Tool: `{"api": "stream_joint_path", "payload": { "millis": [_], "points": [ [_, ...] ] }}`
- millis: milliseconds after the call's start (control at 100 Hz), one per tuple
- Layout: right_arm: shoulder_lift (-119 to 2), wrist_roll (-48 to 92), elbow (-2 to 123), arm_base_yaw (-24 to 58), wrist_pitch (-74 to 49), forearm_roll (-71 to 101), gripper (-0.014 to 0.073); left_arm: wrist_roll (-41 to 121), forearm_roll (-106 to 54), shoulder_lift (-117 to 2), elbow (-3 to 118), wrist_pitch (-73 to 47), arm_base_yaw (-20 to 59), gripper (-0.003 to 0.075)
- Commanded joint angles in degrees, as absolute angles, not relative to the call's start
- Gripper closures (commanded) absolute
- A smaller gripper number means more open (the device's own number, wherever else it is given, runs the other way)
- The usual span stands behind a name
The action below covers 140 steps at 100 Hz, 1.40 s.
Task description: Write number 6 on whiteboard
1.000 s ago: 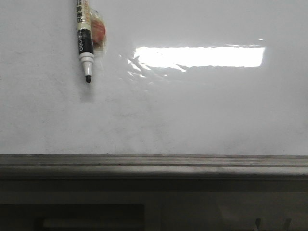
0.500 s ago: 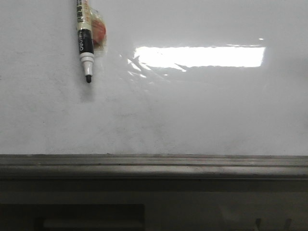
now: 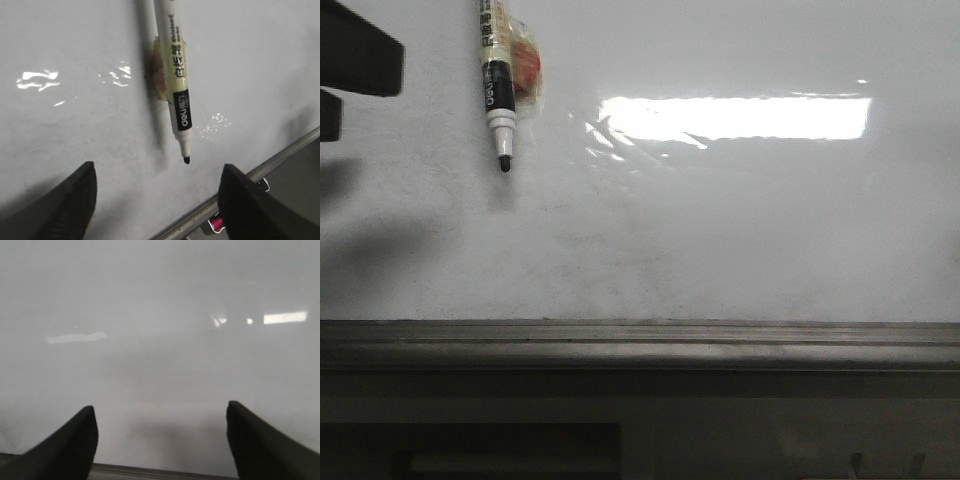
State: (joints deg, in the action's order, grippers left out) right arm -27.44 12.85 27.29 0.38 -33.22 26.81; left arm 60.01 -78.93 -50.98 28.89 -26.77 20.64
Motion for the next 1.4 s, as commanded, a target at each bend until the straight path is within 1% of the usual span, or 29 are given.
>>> {"api": "stream_joint_path", "payload": {
  "millis": [0,150,280,420,490,530,580,630,670,680,700,730,750,930,1080,1230,1300,1390],
  "points": [
    [-28.16,13.78,29.37,0.33,-29.82,28.13,0.0105,61.62,-82.68,-54.72,33.43,-23.84,24.22,0.0264],
    [-28.16,13.78,29.37,0.33,-29.93,28.13,0.0105,62.37,-82.57,-60.35,37.75,-16.67,30.27,0.0264],
    [-28.16,13.78,29.37,0.33,-29.93,28.13,0.0105,62.37,-82.57,-63.78,39.68,-11.86,33.87,0.0264],
    [-28.16,13.78,29.37,0.33,-29.93,28.13,0.0105,62.37,-82.41,-66.02,40.51,-7.54,35.82,0.0272],
    [-28.16,13.78,29.37,0.33,-29.93,28.13,0.0105,62.37,-82.41,-66.73,40.51,-6.21,36.03,0.0287],
    [-28.16,13.78,29.37,0.33,-29.93,28.13,0.0105,62.37,-82.41,-67.14,40.51,-6.21,36.03,0.0308],
    [-28.16,13.78,29.37,0.33,-29.93,28.13,0.0105,62.37,-82.41,-67.42,40.51,-6.21,36.03,0.0360],
    [-28.16,13.78,29.37,0.33,-29.93,28.13,0.0105,62.37,-82.41,-67.42,40.51,-6.21,36.03,0.0440],
    [-28.16,13.78,29.37,0.33,-29.93,28.13,0.0105,62.37,-82.41,-67.42,40.51,-6.21,36.03,0.0532],
    [-28.16,13.78,29.37,0.33,-29.93,28.13,0.0105,62.37,-82.41,-67.42,40.51,-6.21,36.03,0.0566],
    [-28.16,13.78,29.37,0.33,-29.93,28.13,0.0105,62.37,-82.41,-67.42,40.51,-6.21,36.03,0.0602],
    [-28.16,13.78,29.37,0.33,-29.93,28.13,0.0105,62.37,-82.41,-67.42,40.51,-6.21,36.03,0.0696],
    [-28.16,13.78,29.37,0.33,-29.93,28.13,0.0105,62.51,-82.41,-67.42,40.51,-6.21,36.03,0.0743],
    [-28.16,13.78,29.37,0.33,-29.93,28.13,0.0105,62.65,-81.99,-66.90,40.51,-6.60,36.03,0.0741],
    [-28.46,15.53,30.11,0.33,-31.09,30.60,0.0105,62.65,-75.87,-63.79,40.51,-10.50,36.03,0.0741],
    [-31.80,30.09,33.79,0.97,-37.99,43.66,0.0105,62.30,-69.77,-60.50,40.51,-19.52,36.03,0.0741],
    [-35.19,36.68,36.64,1.51,-41.69,50.48,0.0105,62.07,-66.76,-59.95,40.51,-23.21,36.03,0.0741],
    [-40.27,41.76,40.60,2.14,-47.23,55.71,0.0105,61.91,-62.56,-59.85,40.51,-27.05,36.16,0.0741]
  ]
}}
